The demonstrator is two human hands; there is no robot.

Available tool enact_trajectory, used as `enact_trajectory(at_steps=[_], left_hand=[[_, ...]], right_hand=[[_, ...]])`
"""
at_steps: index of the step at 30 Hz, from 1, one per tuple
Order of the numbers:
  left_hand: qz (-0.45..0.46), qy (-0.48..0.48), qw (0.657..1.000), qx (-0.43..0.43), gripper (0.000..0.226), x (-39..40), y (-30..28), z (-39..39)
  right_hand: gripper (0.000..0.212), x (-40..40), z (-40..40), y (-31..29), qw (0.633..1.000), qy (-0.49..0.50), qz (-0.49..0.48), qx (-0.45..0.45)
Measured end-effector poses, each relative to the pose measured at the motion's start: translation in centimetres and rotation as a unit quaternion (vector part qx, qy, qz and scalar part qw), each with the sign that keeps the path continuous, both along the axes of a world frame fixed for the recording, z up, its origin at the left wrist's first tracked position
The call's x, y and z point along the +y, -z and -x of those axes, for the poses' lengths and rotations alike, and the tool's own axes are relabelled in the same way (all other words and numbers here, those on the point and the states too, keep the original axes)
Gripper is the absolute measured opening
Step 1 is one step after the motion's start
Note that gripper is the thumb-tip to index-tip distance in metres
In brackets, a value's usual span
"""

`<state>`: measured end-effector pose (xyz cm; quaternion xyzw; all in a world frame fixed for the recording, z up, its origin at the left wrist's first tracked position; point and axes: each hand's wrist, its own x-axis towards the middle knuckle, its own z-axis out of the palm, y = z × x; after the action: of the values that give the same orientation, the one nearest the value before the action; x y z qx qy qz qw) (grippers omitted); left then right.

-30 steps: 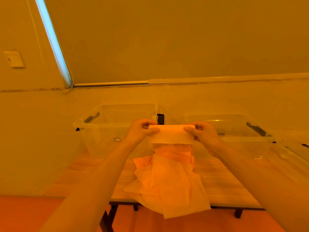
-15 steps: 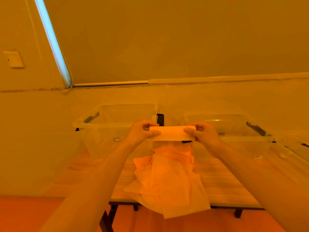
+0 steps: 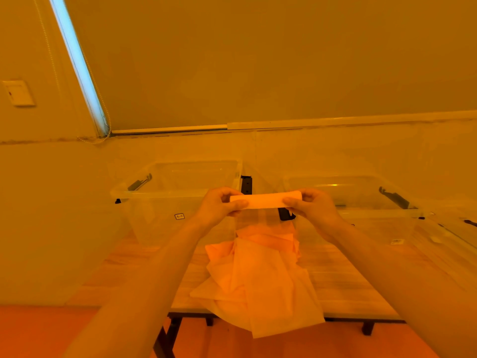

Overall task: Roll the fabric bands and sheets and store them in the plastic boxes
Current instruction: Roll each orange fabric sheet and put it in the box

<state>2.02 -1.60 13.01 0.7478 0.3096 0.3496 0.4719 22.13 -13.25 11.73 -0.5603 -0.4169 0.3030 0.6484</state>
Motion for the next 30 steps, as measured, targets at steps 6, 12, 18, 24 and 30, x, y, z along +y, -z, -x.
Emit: enact_trajectory(at_steps=[6,12,18,24,30], left_hand=[[0.004,0.013,1.000,-0.004,0.019,0.2,0.4,0.1],[0.009,0.010,1.000,-0.003,0.022,0.3,0.6,0.3],[-0.010,-0.005,1.000,-0.002,0.029,0.2,0.9,0.4],[-0.018,0.006,1.000,0.004,0.036,0.1,1.1,0.6],[-0.025,-0.012,1.000,0.000,0.039,0.4,1.5,0.9]], right_hand=[[0.016,0.1,0.2,-0.2,0.999,0.007,-0.009,0.035],[0.012,0.2,0.4,-0.2,0.991,-0.019,0.001,0.132],[0.019,0.5,0.6,0.0,0.985,-0.024,0.027,0.167],[0.026,0.8,0.9,-0.1,0.974,-0.030,0.026,0.224],[0.029,0.9,1.2,0.0,0.983,-0.031,0.021,0.180]])
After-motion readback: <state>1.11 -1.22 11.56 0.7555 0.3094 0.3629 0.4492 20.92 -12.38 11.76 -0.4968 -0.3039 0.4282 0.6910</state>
